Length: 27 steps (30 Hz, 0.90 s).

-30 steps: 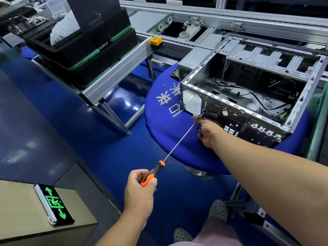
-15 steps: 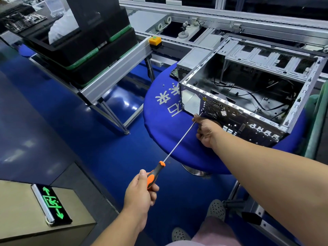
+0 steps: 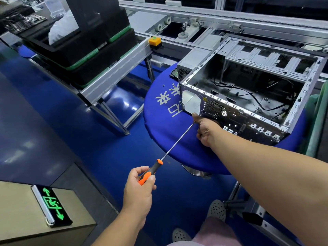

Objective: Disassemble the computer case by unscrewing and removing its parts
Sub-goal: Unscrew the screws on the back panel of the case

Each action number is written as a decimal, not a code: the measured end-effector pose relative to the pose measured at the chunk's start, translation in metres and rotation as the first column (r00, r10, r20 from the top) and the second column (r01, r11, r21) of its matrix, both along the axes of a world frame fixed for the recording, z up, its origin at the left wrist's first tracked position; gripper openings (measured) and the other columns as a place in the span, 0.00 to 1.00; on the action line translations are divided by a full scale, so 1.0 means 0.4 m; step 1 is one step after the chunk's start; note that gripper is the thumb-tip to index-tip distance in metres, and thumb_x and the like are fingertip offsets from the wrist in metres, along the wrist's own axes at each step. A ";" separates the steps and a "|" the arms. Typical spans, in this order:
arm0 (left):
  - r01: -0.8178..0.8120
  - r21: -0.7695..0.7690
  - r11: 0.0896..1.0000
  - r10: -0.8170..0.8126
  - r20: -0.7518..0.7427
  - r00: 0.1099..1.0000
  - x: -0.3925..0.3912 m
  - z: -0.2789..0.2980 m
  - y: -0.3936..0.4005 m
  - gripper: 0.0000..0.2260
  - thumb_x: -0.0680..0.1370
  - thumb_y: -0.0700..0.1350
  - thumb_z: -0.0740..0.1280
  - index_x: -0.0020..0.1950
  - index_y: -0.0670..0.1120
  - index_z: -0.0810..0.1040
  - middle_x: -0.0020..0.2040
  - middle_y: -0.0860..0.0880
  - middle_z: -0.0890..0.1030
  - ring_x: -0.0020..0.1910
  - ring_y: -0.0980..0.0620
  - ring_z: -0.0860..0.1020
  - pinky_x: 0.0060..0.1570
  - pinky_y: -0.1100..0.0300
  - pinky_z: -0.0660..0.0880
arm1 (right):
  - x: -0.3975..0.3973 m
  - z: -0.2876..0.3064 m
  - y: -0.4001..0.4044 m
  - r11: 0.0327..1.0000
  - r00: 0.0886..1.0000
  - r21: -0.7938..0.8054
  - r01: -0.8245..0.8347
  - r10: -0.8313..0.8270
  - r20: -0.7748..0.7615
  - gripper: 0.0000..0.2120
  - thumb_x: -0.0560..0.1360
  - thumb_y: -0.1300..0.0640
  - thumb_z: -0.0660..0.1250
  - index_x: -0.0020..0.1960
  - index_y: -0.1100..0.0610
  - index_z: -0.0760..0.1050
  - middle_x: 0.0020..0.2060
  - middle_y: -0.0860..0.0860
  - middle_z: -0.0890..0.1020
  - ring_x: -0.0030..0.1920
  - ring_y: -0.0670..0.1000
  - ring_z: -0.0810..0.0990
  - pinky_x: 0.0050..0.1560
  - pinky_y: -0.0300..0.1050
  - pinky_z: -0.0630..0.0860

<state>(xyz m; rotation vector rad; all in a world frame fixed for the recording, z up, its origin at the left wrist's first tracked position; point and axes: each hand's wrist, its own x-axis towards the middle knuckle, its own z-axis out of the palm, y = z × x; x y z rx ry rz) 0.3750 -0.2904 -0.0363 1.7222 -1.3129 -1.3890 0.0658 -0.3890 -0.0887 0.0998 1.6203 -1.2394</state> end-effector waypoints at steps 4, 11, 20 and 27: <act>-0.004 0.025 1.000 0.005 -0.031 1.000 0.000 -0.003 -0.003 0.07 0.83 0.44 0.68 0.56 0.56 0.78 0.49 0.48 0.85 0.38 0.52 0.83 0.39 0.54 0.76 | 0.000 -0.001 0.003 1.000 1.000 -0.020 -0.013 0.013 -0.013 0.34 0.65 0.38 0.81 0.65 0.53 0.80 0.65 0.44 0.79 0.43 0.46 0.70 0.37 0.42 0.68; 0.038 0.127 0.991 -0.020 -0.142 0.990 0.011 0.007 -0.006 0.13 0.86 0.56 0.63 0.54 0.48 0.80 0.38 0.45 0.84 0.30 0.52 0.76 0.28 0.65 0.71 | 0.000 0.003 0.005 1.000 1.000 -0.028 0.007 -0.007 0.001 0.36 0.63 0.37 0.81 0.64 0.55 0.80 0.62 0.45 0.78 0.39 0.47 0.67 0.35 0.43 0.66; 0.051 0.214 0.975 -0.004 -0.215 0.977 0.019 0.021 -0.003 0.29 0.76 0.71 0.62 0.54 0.47 0.85 0.34 0.40 0.81 0.26 0.52 0.73 0.25 0.64 0.70 | -0.003 0.002 0.011 0.999 1.000 -0.039 -0.003 0.002 -0.016 0.37 0.64 0.37 0.81 0.65 0.56 0.80 0.62 0.46 0.78 0.38 0.47 0.65 0.35 0.43 0.67; 0.032 0.236 0.971 0.023 -0.224 0.974 0.028 0.021 0.005 0.31 0.77 0.69 0.63 0.56 0.41 0.83 0.33 0.42 0.79 0.27 0.54 0.72 0.25 0.64 0.69 | 0.008 0.008 0.023 0.997 0.999 -0.068 -0.032 0.030 -0.029 0.31 0.61 0.39 0.82 0.58 0.55 0.83 0.54 0.45 0.78 0.46 0.48 0.70 0.37 0.43 0.68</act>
